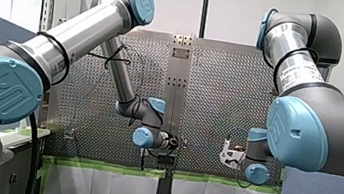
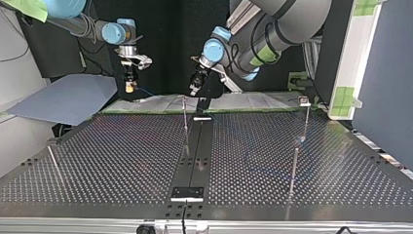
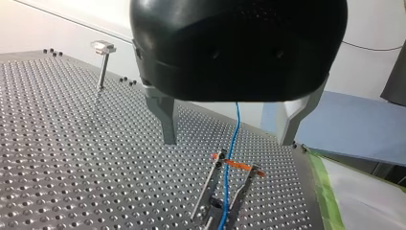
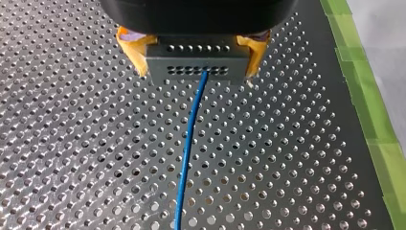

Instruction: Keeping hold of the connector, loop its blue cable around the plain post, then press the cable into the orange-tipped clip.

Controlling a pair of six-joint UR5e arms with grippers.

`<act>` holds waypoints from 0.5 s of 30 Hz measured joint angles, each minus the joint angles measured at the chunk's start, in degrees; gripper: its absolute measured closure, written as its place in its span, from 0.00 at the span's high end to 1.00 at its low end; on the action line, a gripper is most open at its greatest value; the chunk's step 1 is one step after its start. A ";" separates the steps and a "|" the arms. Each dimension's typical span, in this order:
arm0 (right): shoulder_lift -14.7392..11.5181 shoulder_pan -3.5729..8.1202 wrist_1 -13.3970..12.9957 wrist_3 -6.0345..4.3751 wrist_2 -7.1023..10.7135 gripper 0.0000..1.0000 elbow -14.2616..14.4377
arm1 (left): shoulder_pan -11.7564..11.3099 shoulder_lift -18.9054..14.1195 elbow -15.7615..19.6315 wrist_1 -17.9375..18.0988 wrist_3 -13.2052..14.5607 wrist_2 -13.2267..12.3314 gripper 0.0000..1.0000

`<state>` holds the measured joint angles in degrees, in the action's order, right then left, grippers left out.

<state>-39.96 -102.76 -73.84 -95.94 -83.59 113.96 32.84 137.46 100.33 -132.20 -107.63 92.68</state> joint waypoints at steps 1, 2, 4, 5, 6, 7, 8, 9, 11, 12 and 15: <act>0.00 0.01 0.00 0.01 0.02 0.00 0.00 | 0.00 0.15 -0.03 0.00 -0.09 0.02 1.00; 0.00 0.02 0.00 0.02 0.04 0.00 0.00 | -0.01 0.35 -0.08 -0.01 -0.18 0.08 1.00; 0.03 0.04 0.00 0.01 0.08 0.00 0.00 | -0.01 0.54 -0.16 -0.01 -0.29 0.38 1.00; 0.03 0.04 0.00 0.01 0.11 0.00 0.00 | -0.03 0.62 -0.20 -0.06 -0.38 0.69 1.00; 0.03 0.05 0.00 0.00 0.13 0.00 0.00 | -0.06 0.66 -0.23 -0.09 -0.50 0.95 1.00; 0.03 0.05 0.00 -0.01 0.16 0.00 0.00 | -0.07 0.68 -0.24 -0.12 -0.62 1.17 1.00; 0.03 0.04 0.00 -0.02 0.23 0.00 0.00 | -0.06 0.70 -0.24 -0.15 -0.75 1.38 1.00; 0.03 0.04 -0.01 -0.02 0.31 0.00 0.00 | -0.05 0.71 -0.24 -0.19 -0.83 1.50 1.00; 0.03 0.04 -0.04 -0.04 0.55 0.00 0.00 | 0.00 0.71 -0.25 -0.39 -0.93 1.67 1.00; 0.03 0.04 -0.06 -0.04 0.62 0.00 0.00 | 0.01 0.72 -0.25 -0.48 -0.95 1.70 1.00; 0.02 0.01 -0.07 -0.06 0.85 0.00 -0.01 | 0.03 0.73 -0.25 -0.94 -0.98 1.78 1.00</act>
<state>-39.94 -102.75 -73.91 -96.00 -82.74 113.96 32.87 138.18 100.08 -133.14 -108.61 94.46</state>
